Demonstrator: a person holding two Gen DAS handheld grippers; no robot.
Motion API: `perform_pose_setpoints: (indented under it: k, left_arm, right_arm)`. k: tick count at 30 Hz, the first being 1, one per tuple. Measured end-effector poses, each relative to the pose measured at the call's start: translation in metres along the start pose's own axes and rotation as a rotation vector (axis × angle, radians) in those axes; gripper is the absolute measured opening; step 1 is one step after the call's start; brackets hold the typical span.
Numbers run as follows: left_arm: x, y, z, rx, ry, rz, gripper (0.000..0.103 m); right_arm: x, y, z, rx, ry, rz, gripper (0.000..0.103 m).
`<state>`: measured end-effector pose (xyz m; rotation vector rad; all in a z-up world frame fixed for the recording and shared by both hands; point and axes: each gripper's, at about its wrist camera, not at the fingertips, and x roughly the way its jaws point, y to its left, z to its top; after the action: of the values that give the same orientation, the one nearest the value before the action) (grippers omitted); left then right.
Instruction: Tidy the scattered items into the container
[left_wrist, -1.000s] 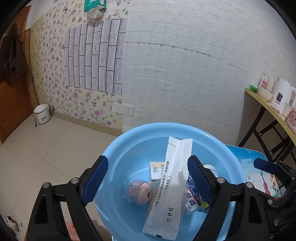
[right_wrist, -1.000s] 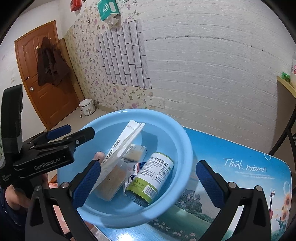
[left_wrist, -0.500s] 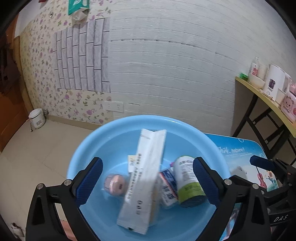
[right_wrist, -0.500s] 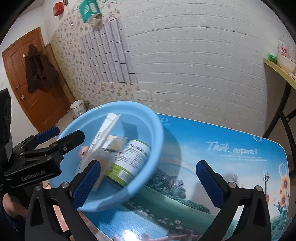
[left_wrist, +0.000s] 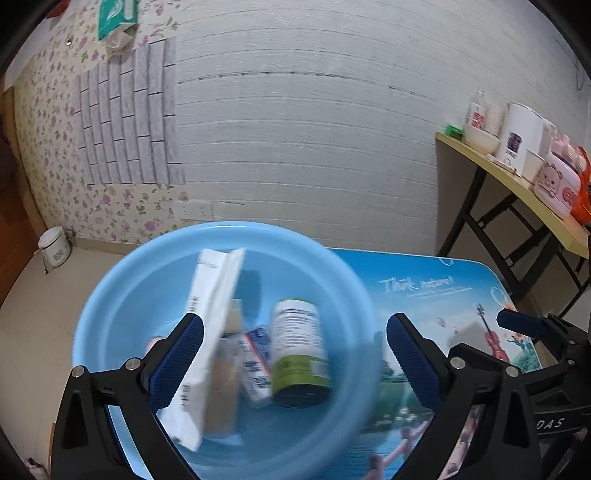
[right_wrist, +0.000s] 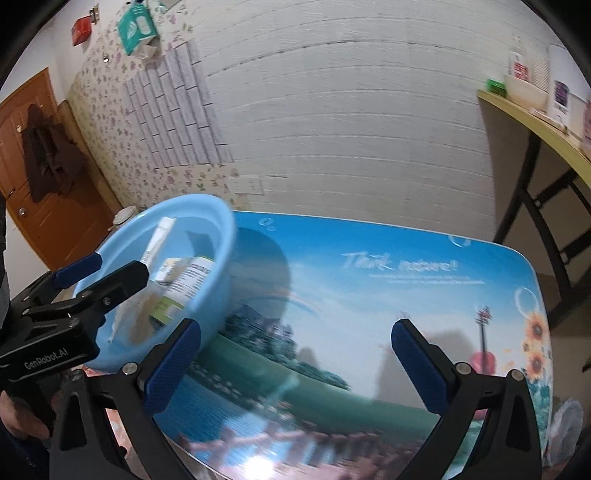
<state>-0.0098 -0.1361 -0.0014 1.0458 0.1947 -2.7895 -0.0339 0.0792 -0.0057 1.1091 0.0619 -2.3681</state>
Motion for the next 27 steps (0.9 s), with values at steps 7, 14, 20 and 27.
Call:
perform_pose_setpoints:
  k: [7,14,20,27]
  left_arm:
    - [0.001,-0.043,0.001,0.048,0.012,-0.031,0.101]
    - [0.005,-0.081,-0.001,0.073,0.032,-0.06,0.101]
    - [0.005,-0.094,-0.004,0.103,0.043,-0.053,0.103]
    - [0.006,-0.084,0.001,0.066,0.053,-0.036,0.103]
  right_arm:
    - [-0.014,-0.039,-0.013,0.065,0.019,-0.058,0.103]
    - [-0.035,-0.078,-0.021,0.111,0.017,-0.128,0.103]
    - [-0.041,-0.097,-0.025,0.139,0.016,-0.145,0.103]
    - [-0.036,-0.09,-0.022,0.12,0.017,-0.144,0.103]
